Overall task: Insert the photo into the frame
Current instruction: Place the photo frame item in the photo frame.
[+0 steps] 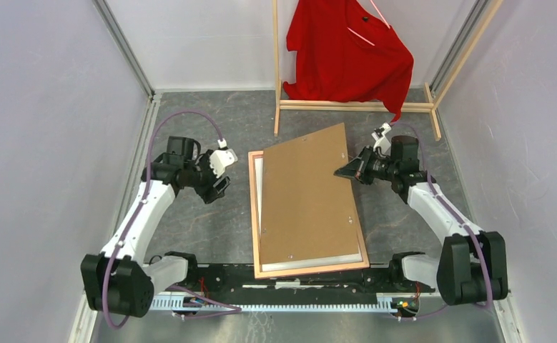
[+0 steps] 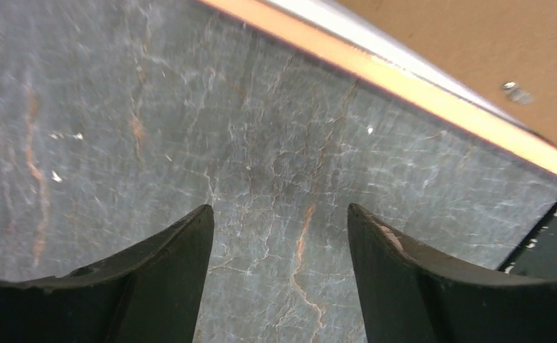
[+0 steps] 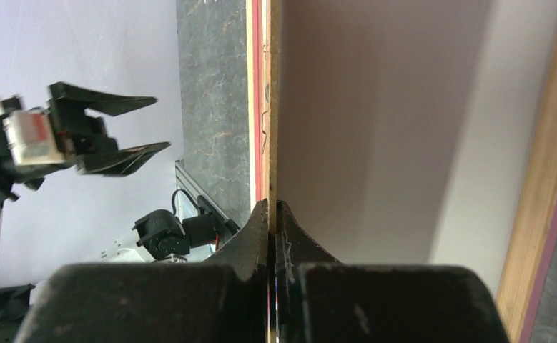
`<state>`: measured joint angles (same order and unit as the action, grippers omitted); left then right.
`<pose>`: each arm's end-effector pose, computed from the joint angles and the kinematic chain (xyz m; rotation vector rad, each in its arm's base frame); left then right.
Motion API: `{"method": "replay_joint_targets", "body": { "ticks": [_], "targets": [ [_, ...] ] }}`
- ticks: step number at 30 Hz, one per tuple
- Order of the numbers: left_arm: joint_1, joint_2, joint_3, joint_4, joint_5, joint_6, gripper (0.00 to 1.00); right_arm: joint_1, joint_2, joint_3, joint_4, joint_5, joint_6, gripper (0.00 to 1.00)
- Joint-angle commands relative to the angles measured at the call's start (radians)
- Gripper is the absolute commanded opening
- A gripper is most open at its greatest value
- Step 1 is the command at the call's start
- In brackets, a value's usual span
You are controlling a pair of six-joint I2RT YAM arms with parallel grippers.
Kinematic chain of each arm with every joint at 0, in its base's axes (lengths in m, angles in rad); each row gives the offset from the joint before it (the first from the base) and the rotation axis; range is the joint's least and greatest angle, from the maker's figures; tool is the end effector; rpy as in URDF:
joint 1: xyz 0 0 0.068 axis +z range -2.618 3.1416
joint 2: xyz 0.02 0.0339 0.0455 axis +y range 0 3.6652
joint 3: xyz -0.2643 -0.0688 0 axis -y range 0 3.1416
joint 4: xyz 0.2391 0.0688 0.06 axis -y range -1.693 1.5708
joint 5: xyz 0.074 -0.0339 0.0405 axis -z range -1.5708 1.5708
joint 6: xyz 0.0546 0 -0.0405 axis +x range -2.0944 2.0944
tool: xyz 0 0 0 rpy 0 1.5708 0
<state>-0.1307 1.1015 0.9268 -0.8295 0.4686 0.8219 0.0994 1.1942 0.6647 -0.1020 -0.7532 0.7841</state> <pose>0.2072 -0.0521 0.2632 1.2700 2.0916 -0.3074 0.2464 0.0621 0.2231 0.3327 2.2904 1.3036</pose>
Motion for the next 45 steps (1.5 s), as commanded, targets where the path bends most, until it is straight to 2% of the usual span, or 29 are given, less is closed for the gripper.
{"method": "replay_joint_targets", "body": {
  "ticks": [1, 9, 20, 32, 45],
  "targets": [
    [-0.006, 0.094, -0.061, 0.177, -0.135, -0.068, 0.73, 0.032, 0.058, 0.093, 0.048, -0.03, -0.043, 0.0],
    [-0.054, 0.238, -0.094, 0.348, -0.213, -0.134, 0.74, 0.041, 0.148, 0.178, -0.002, -0.073, -0.088, 0.0],
    [-0.147, 0.343, -0.082, 0.421, -0.228, -0.162, 0.72, 0.021, 0.198, 0.341, -0.143, -0.116, -0.145, 0.0],
    [-0.153, 0.351, -0.112, 0.44, -0.193, -0.17, 0.72, 0.021, 0.146, 0.254, -0.128, -0.162, -0.108, 0.0],
    [-0.158, 0.351, -0.146, 0.472, -0.186, -0.168, 0.74, 0.02, 0.163, 0.213, -0.11, -0.186, -0.091, 0.0]
  ]
}}
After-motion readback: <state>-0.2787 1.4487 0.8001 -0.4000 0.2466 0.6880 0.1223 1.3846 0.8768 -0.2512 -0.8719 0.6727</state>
